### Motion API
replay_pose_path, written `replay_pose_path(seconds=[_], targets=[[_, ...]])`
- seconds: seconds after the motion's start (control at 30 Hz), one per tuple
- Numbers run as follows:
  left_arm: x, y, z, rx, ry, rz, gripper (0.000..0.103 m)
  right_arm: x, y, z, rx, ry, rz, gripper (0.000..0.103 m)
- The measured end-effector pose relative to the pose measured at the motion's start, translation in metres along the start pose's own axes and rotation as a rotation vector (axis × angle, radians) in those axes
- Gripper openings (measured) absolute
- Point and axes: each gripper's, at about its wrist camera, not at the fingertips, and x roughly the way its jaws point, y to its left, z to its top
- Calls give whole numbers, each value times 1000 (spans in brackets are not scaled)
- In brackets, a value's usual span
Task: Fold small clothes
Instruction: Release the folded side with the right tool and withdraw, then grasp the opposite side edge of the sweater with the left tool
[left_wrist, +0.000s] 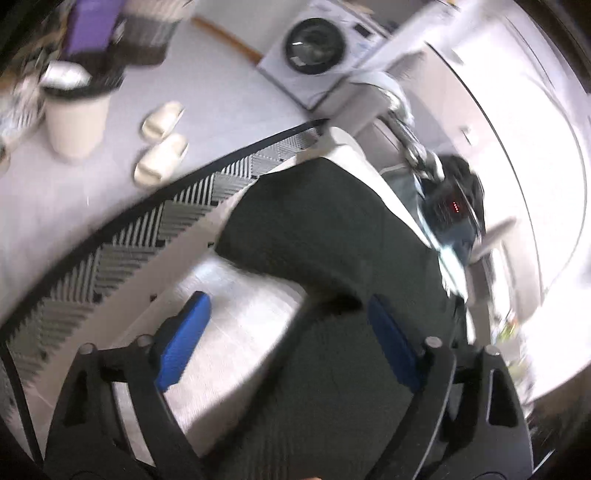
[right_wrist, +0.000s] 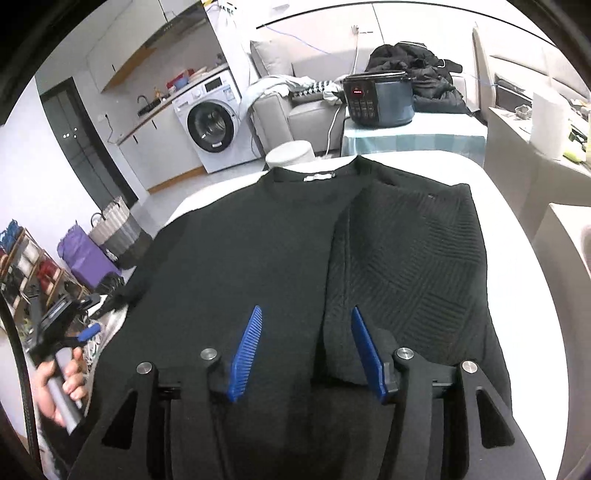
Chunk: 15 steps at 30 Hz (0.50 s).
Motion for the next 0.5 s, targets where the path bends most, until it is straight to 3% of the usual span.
replay_pose_path(seconds=[0.07,0.17,0.23,0.27,0.3,0.33,0.43,0.5], targets=[[15,9,8,-38,21,-24,75,-7,1,-2,7,-6,9,52],[25,13,15,-51,-7,-17,73,-9,1,-2,4,-9,0,52],[30,17,18,-68,-25,-9,60,-10,1,-2,9,-9,2,52],[35,17,19,-70,-29,13,42,-11,0,-3,9,-8,4,53],[41,16,20,-62,-30,34,16,-11,-1,-4,12,-10,1,53],[46,9,22,-57,-31,49,6,-11,-1,-6,12,-8,1,53],[48,-10,23,-7,-77,61,2,-8,-7,-11,16,5,-1,53],[43,-39,23,92,-129,60,2,-10,-10,-14,21,5,-3,53]])
